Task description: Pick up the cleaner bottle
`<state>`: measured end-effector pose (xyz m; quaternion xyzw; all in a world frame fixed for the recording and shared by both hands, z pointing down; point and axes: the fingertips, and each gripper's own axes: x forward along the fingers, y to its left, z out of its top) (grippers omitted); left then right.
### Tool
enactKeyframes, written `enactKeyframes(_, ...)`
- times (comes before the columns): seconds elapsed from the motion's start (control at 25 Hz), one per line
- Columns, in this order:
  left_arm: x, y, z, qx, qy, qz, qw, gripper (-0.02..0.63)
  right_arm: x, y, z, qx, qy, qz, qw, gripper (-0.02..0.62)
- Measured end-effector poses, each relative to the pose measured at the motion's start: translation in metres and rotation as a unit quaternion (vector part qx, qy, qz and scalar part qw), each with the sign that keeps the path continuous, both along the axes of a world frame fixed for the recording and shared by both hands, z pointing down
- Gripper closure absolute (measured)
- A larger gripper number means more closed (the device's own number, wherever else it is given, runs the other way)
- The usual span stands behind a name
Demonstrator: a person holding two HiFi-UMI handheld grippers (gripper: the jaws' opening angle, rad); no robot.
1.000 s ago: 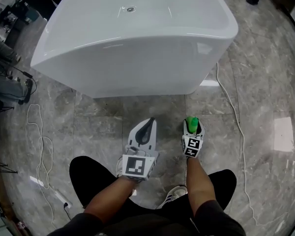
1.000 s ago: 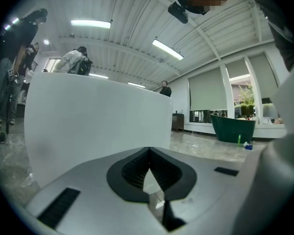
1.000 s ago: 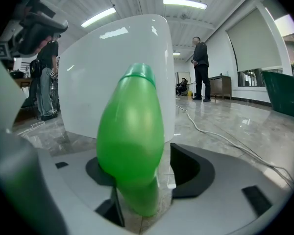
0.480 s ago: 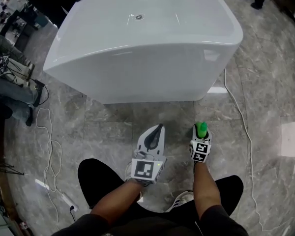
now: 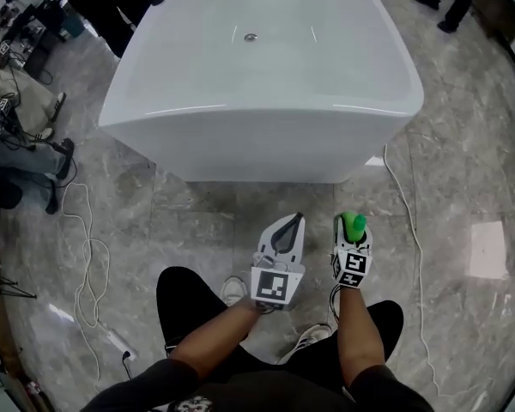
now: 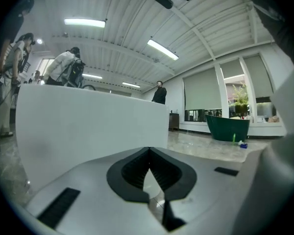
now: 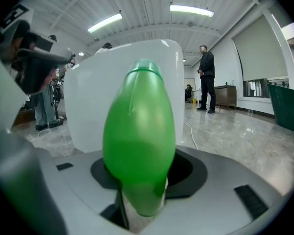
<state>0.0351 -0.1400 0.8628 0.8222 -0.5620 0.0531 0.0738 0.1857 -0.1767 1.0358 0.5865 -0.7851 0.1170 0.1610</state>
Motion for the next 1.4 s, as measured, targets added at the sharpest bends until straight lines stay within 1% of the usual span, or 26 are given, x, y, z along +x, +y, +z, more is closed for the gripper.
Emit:
enactKeyframes(0.16,-0.009,-0.004,-0.067,-0.021,0.012,0.0,0.9997,0.6,-0.012,-0.007,-0.113,0.026,-0.008,0.001,1.0,0.399)
enactKeyframes(0.32,-0.017,-0.002,-0.159,-0.022,0.033,0.009,0.9992,0.6,-0.028,-0.011,-0.236,0.045,-0.007,-0.013,0.999,0.399)
enactKeyframes(0.44,-0.025,0.001,-0.231,-0.023,0.031,0.008,0.9992,0.6,-0.04,-0.01,-0.318,0.045,-0.007,-0.027,0.999,0.399)
enactKeyframes(0.52,-0.035,-0.001,-0.278,-0.025,0.024,0.006,0.9994,0.6,-0.047,-0.011,-0.367,0.042,-0.009,-0.028,0.999,0.399)
enactKeyframes(0.68,-0.063,-0.006,-0.362,-0.035,0.021,0.006,0.9992,0.6,-0.067,-0.015,-0.463,0.044,-0.011,-0.025,0.999,0.399)
enactKeyframes(0.8,-0.083,-0.007,-0.421,-0.033,0.025,0.012,0.9991,0.6,-0.084,-0.011,-0.533,0.052,-0.008,-0.027,0.998,0.399)
enactKeyframes(0.96,-0.111,0.0,-0.48,-0.035,0.025,0.027,0.9987,0.6,-0.108,0.006,-0.6,0.046,0.002,-0.024,0.999,0.399)
enactKeyframes(1.12,-0.141,0.004,-0.515,-0.026,0.005,0.037,0.999,0.6,-0.13,0.017,-0.655,0.055,-0.018,-0.017,0.998,0.399)
enactKeyframes(1.24,-0.159,0.007,-0.538,-0.023,0.014,0.014,0.9995,0.6,-0.143,0.022,-0.694,0.075,-0.025,-0.026,0.997,0.399)
enactKeyframes(1.4,-0.171,0.003,-0.562,-0.023,0.025,-0.011,0.9994,0.6,-0.154,0.016,-0.731,0.1,-0.026,-0.044,0.994,0.399)
